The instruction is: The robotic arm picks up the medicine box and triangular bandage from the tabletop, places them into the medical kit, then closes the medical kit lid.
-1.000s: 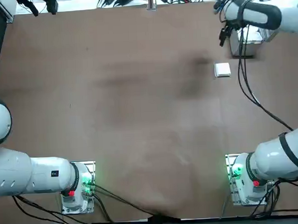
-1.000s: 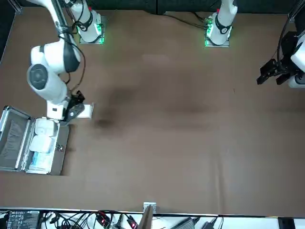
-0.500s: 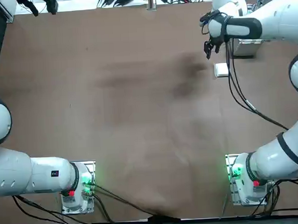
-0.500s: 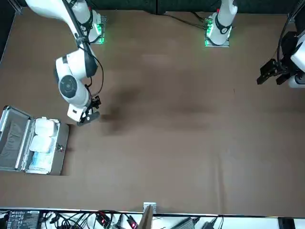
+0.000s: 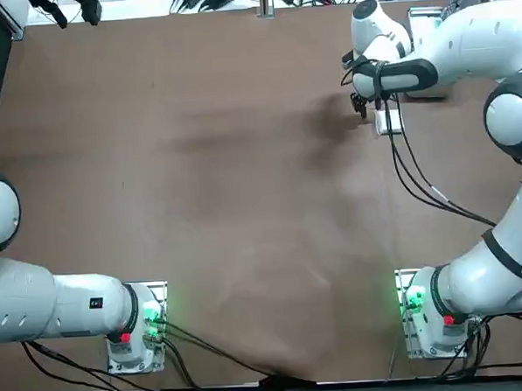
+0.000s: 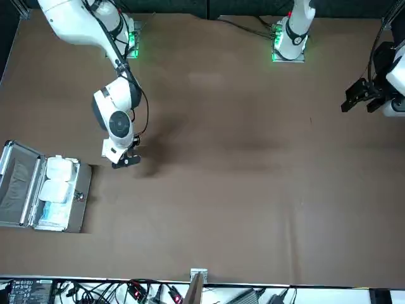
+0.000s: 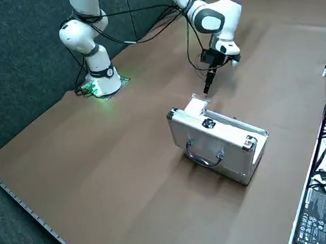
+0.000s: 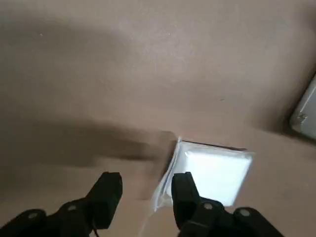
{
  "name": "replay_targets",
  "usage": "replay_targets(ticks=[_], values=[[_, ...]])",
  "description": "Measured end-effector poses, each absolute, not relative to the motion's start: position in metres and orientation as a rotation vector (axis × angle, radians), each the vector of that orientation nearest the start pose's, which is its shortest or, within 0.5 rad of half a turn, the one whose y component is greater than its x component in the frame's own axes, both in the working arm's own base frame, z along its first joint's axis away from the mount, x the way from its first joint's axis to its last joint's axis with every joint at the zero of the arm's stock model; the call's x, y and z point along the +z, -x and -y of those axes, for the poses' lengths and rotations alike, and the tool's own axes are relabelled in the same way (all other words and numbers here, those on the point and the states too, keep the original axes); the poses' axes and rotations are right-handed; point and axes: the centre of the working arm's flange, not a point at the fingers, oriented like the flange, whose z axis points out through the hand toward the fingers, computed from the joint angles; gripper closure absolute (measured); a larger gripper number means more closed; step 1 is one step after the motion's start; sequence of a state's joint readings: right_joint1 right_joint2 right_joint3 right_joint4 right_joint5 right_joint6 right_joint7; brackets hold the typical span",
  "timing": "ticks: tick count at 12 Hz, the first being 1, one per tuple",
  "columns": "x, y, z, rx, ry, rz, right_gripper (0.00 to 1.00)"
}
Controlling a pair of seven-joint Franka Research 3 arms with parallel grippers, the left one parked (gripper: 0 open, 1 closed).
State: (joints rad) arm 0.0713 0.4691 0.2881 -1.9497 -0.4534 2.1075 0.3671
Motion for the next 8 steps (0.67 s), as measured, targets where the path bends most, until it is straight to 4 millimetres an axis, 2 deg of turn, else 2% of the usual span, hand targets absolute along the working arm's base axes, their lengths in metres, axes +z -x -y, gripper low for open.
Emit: replay_targets(ticks=[2,3,5,8], values=[[0.2168,-0.5566,-0.188,0.311,3.419,0.447,0.37],[0.2156,-0.5566,-0.1875,0.313,3.422,0.441,0.37],[0.2154,-0.5585,-0.1816,0.316,3.431,0.409,0.45],[0.2115,-0.5588,-0.1783,0.309,3.458,0.328,0.48]])
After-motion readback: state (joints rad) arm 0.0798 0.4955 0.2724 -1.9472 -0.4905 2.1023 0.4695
